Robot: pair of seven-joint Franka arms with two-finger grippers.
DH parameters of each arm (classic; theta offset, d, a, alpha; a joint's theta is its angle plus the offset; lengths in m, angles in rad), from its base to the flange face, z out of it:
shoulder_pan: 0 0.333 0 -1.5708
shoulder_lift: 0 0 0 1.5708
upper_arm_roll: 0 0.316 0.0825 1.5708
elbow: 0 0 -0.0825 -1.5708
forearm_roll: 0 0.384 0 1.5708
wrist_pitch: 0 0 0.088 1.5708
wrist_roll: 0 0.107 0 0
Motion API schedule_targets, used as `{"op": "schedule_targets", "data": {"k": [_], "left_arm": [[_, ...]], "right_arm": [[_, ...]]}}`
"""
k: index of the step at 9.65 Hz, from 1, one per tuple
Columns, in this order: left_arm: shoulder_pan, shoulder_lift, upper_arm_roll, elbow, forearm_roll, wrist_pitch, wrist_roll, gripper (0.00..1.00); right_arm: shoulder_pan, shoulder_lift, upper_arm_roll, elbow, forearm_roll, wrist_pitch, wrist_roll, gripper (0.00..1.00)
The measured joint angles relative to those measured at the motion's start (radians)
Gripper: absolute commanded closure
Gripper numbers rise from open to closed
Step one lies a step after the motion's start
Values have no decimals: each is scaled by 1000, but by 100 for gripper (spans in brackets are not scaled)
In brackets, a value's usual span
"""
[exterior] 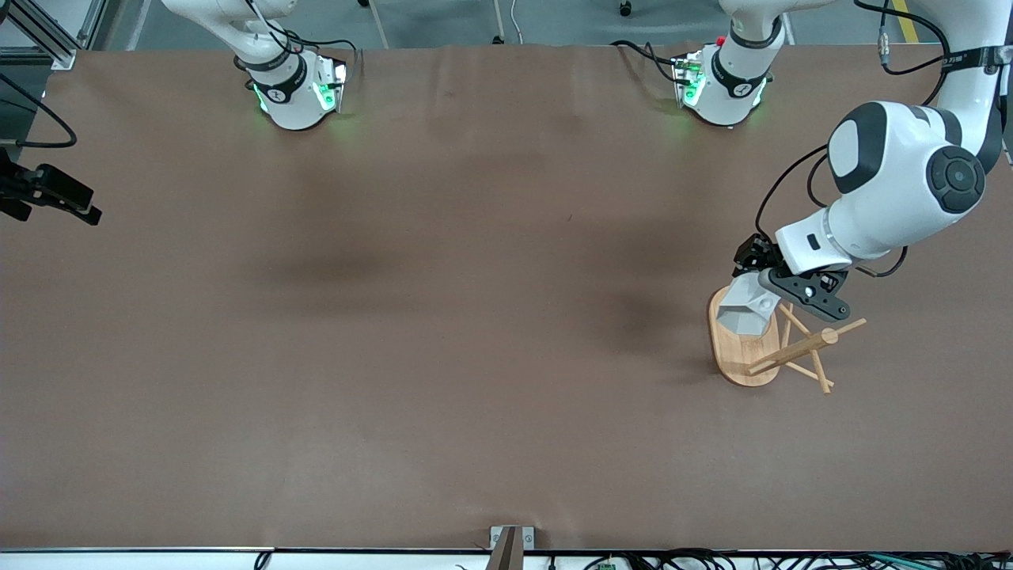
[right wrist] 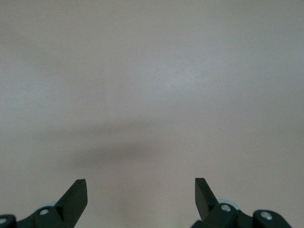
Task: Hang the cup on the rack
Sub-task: 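Lower the cup with the left gripper onto a peg of the rack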
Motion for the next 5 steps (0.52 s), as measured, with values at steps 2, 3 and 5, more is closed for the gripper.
{"op": "schedule_targets", "data": {"k": [2,3,5], "left_arm": [[-1,16,8,16,0,2,11,99],[-2,20,10,22,0,2,11,100],[-4,23,25,29,0,2,34,99]], "right_arm": [[0,0,0,0,0,0,0,0],[0,1,0,0,0,0,0,0],[0,2,0,0,0,0,0,0]]}}
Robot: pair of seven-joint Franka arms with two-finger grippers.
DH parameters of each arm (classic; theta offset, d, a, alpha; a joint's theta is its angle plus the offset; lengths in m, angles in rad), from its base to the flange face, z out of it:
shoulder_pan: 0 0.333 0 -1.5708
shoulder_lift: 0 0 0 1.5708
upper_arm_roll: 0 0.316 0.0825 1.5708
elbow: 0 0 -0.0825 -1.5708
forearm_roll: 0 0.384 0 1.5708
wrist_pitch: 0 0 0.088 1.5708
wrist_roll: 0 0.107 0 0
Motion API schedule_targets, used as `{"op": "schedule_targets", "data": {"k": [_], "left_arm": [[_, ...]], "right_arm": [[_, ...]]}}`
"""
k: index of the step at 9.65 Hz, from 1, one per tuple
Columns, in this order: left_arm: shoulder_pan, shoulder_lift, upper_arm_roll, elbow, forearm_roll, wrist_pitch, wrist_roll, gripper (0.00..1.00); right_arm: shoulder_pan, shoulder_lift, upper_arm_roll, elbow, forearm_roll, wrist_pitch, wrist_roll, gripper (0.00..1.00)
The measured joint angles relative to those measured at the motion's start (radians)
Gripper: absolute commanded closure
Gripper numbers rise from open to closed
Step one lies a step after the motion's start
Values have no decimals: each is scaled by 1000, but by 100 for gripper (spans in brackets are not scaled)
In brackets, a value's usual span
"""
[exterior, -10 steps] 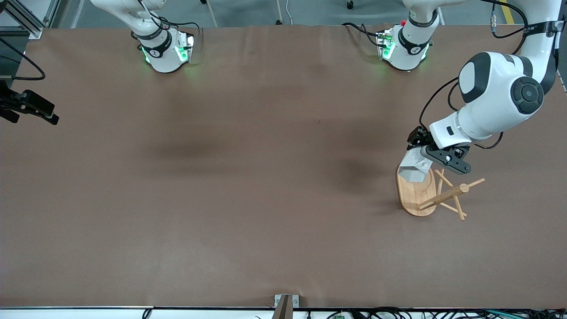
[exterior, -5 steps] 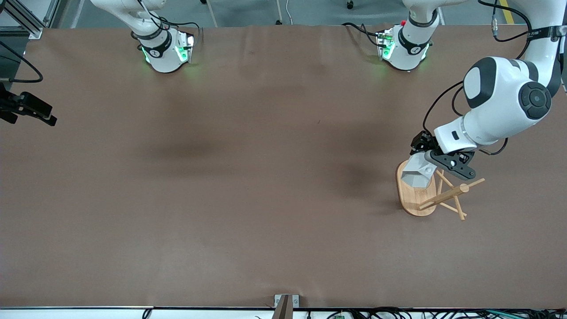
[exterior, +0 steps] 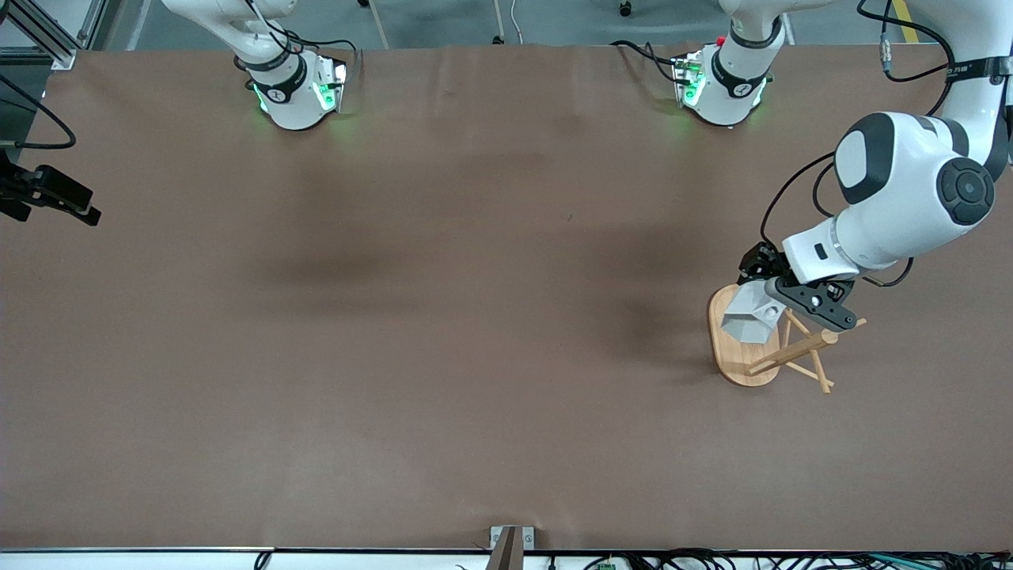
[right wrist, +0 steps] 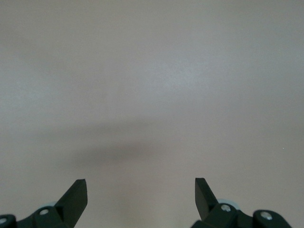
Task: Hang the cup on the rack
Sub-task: 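Lower the cup with the left gripper onto a peg of the rack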
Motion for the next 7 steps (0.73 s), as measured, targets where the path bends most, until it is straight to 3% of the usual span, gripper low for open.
{"op": "schedule_targets", "data": {"k": [5,6,7], "left_arm": [[-1,35,53,2,0,18,71,95],[-1,41,58,2,0,27,76,78],[-1,46,60,3,0,36,77,37]], "right_arm": [[0,4,0,0,0,1,0,0],[0,4,0,0,0,1,0,0],[-1,5,0,0,0,1,0,0]]}}
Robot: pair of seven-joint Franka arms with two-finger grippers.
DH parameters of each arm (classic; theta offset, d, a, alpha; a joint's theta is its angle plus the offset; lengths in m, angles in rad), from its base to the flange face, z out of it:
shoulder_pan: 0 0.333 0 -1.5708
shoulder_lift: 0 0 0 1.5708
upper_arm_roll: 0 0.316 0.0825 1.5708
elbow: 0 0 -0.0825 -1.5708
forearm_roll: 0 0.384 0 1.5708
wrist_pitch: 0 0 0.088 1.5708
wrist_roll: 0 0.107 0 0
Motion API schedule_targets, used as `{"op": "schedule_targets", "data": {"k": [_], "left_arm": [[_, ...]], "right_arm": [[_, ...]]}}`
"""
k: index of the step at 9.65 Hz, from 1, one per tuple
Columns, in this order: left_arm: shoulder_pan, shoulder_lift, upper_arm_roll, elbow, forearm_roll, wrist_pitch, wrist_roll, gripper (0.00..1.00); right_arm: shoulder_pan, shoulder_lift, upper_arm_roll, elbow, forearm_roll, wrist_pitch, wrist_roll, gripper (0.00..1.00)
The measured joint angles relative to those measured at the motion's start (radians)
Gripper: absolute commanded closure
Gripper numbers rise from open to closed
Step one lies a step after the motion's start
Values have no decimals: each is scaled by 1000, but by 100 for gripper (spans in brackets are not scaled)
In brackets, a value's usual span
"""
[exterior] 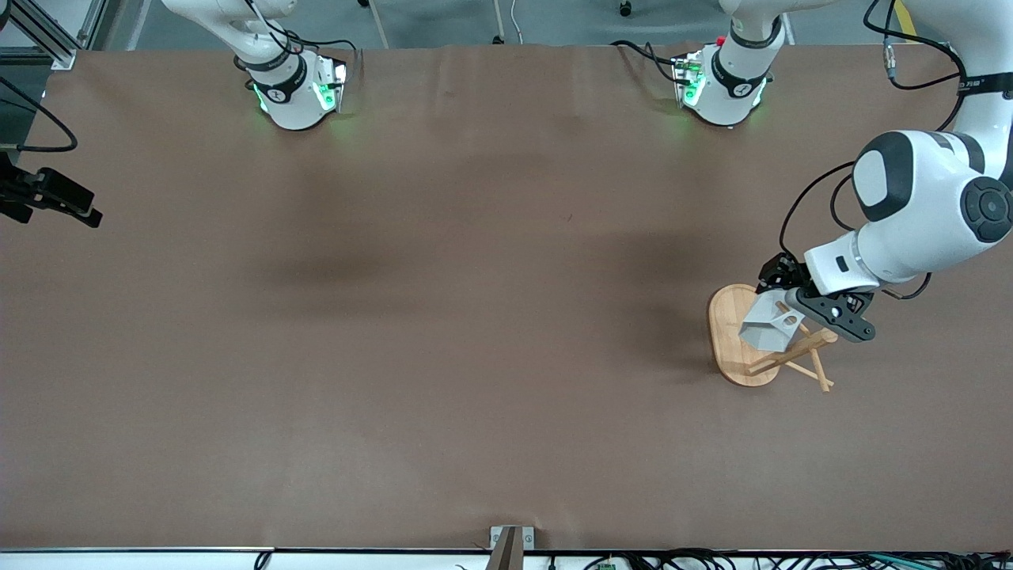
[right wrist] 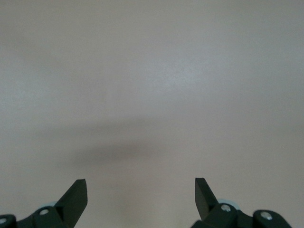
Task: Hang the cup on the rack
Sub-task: 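Lower the cup with the left gripper onto a peg of the rack, then open the left gripper to release the cup on the peg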
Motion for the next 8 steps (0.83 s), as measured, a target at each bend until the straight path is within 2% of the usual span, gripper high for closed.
{"op": "schedule_targets", "data": {"k": [1,5,8], "left_arm": [[0,4,1,0,0,7,0,0],[0,4,6,22,0,16,-30,0],[-18,-56,6,70,0,-54,-182,0]], "right_arm": [[0,1,0,0,0,0,0,0],[0,1,0,1,0,1,0,0],[0,2,0,1,0,1,0,0]]}}
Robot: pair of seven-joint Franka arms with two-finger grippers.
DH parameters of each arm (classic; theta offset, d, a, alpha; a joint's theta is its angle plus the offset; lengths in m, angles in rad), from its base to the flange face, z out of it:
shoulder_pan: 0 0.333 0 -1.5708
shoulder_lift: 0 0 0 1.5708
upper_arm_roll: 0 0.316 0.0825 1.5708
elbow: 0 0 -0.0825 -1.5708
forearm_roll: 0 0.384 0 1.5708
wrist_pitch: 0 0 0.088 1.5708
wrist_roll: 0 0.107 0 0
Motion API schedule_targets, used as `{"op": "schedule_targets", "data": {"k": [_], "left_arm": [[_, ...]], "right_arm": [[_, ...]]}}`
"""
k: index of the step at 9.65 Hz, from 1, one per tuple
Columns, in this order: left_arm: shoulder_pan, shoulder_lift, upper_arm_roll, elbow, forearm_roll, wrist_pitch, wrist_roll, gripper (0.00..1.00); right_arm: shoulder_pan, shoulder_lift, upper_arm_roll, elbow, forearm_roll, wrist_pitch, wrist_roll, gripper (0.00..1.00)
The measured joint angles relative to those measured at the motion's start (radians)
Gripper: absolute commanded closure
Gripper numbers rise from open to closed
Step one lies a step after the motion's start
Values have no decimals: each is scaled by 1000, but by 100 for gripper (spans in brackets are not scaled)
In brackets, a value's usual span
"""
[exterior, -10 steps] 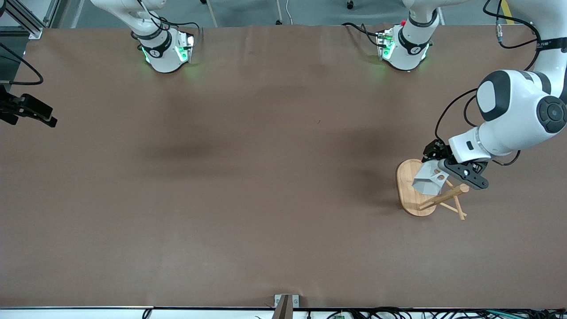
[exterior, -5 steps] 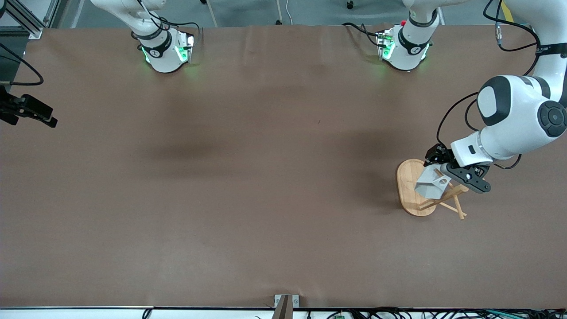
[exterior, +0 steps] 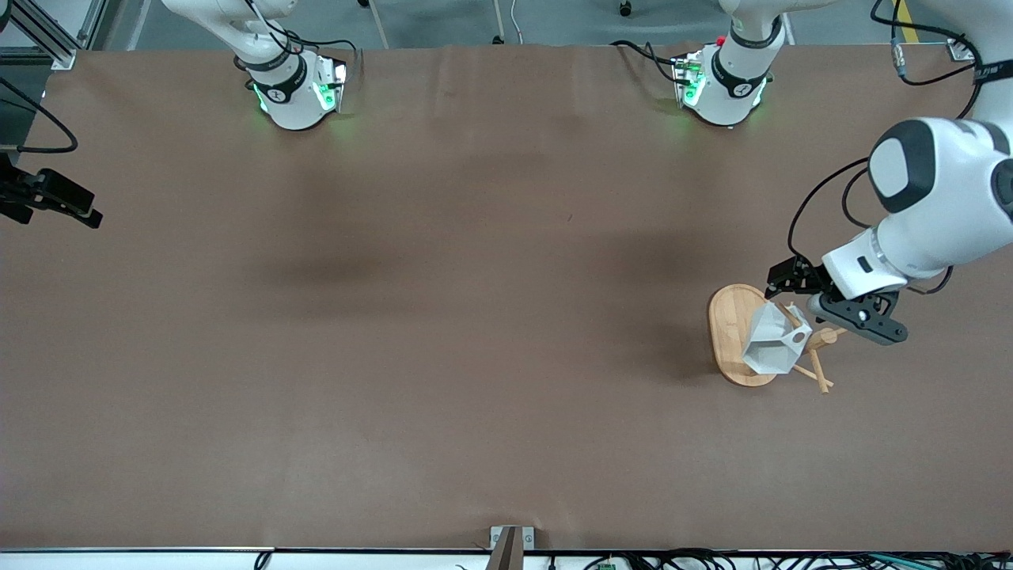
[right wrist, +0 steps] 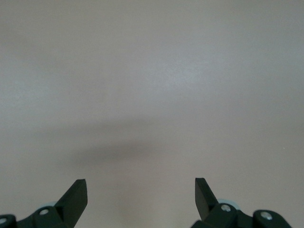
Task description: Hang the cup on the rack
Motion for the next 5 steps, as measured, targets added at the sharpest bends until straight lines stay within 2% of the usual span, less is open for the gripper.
{"op": "schedule_targets", "data": {"k": [3,5], "left_arm": [[-20,-101,2,17,0,-96,-143,0],[-43,-157,3,46,47,-179,-231,0]], "right_arm": [[0,2,0,0,0,0,0,0],[0,3,0,0,0,0,0,0]]}}
